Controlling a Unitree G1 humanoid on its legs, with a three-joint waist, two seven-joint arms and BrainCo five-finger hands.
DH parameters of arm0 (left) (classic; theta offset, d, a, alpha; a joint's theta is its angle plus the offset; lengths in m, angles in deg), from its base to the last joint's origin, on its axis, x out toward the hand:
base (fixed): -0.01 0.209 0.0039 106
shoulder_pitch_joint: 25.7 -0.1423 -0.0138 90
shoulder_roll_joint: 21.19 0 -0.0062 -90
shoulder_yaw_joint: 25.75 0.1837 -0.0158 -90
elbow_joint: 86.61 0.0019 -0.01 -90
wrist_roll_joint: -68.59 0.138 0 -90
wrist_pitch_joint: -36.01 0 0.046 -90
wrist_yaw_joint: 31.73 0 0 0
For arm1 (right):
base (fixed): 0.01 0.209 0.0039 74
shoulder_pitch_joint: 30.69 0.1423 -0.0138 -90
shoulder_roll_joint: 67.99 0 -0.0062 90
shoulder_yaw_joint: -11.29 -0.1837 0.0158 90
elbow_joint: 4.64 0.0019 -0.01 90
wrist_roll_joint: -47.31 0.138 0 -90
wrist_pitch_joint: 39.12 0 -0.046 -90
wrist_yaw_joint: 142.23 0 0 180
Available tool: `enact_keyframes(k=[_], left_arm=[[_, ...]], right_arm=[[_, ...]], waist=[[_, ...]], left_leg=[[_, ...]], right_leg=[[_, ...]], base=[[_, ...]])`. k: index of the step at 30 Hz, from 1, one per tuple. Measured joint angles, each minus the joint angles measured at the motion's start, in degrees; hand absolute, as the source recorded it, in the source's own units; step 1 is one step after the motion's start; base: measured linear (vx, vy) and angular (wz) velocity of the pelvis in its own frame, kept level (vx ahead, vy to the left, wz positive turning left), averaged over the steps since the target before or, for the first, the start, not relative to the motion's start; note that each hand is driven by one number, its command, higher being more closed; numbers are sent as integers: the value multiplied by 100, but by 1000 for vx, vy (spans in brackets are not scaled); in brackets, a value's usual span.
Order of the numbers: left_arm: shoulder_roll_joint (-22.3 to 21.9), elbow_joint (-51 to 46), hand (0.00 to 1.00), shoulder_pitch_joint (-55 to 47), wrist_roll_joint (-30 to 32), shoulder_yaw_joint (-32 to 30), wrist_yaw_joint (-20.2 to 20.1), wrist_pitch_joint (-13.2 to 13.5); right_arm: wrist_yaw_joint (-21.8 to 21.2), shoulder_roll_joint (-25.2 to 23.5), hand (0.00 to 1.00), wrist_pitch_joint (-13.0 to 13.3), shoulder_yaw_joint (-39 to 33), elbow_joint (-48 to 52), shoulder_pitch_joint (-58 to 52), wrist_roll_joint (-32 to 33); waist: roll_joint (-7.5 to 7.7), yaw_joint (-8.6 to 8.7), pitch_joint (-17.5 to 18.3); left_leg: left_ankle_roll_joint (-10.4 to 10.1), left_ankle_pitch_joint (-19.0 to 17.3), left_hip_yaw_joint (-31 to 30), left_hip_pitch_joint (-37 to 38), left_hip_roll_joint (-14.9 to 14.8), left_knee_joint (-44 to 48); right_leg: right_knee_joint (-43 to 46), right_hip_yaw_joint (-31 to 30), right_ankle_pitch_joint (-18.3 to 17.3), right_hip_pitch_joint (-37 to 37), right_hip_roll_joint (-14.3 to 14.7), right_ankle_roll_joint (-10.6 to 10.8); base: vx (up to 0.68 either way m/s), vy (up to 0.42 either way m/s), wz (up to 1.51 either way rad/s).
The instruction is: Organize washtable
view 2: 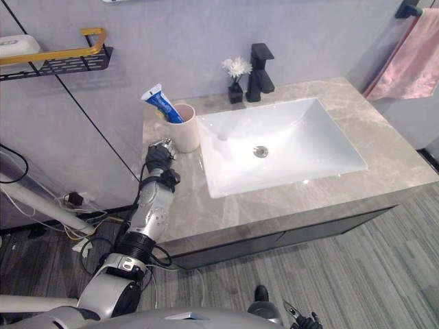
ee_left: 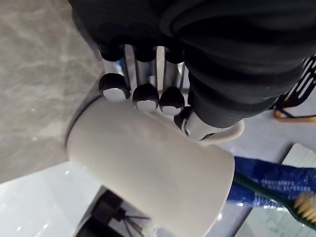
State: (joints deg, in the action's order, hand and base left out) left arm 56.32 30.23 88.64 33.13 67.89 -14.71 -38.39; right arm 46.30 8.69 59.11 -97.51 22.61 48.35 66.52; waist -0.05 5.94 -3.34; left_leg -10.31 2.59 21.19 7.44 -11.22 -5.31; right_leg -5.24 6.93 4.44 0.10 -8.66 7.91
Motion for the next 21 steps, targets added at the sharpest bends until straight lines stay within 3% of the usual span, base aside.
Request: enact_keyframes(k=[11, 21], left_arm=[[73, -99, 100, -127, 109, -119, 44, 47], [-36, -1136, 100, -1156, 66, 1251, -771, 31]], right_arm=[[-106, 2, 0, 2, 0, 1, 0, 0], [-112, 27, 0, 19, 23, -5, -44, 4]], waist=[[-10, -18, -6], [-43, -68, 0]], left_leg=[[1, -1, -2, 3, 1, 0], [4, 2, -87, -19, 8, 0]], right_leg=[[1, 1, 3, 3, 0, -4], [2, 67, -1, 26, -11, -6]], base=[[0, 0, 0], [-6, 0, 2]])
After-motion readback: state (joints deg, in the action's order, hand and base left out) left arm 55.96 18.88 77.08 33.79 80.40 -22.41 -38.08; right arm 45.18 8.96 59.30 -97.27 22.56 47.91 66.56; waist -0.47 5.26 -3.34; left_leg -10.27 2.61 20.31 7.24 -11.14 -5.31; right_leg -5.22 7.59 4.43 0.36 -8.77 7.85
